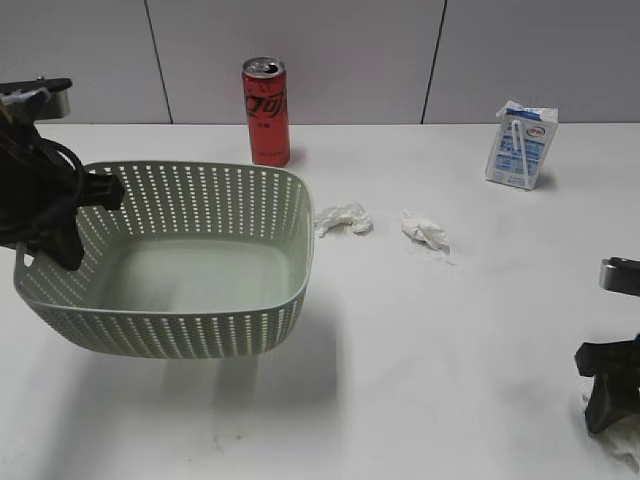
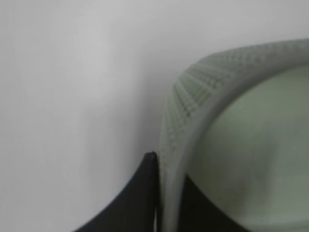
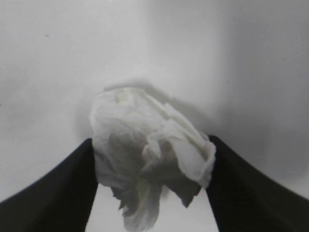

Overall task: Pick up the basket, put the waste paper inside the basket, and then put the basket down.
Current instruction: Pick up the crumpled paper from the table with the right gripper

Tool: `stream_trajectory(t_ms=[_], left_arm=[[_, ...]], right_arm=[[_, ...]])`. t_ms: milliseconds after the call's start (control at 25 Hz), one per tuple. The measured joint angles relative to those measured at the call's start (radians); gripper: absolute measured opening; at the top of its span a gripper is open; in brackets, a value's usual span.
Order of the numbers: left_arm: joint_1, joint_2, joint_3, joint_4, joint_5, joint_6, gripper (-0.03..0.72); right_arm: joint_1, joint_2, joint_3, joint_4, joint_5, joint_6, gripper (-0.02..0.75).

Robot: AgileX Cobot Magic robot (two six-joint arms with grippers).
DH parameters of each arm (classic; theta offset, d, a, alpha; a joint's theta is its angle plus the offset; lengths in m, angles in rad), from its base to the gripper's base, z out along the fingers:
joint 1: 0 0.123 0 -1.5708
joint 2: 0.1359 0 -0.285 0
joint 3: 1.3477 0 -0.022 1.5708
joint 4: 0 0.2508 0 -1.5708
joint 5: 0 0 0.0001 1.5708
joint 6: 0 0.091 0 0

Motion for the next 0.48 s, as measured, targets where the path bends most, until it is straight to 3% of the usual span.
stream_trajectory(t_ms=[120, 280, 480], left_arm=[[0.0, 0.0, 0.0, 0.002, 0.001, 0.0, 0.006], [0.0, 0.0, 0.0, 0.003, 0.001, 0.0, 0.006], [0.0, 0.0, 0.0, 0.003, 0.002, 0.0, 0.006]], right_arm=[[0.0, 0.015, -0.015, -0.004, 0.001, 0.002, 0.364], [0.0, 0.021, -0.024, 0.004, -0.004, -0.005, 0.081], [0.012, -0.017, -0.018, 0.01, -0.015, -0.049, 0.048]])
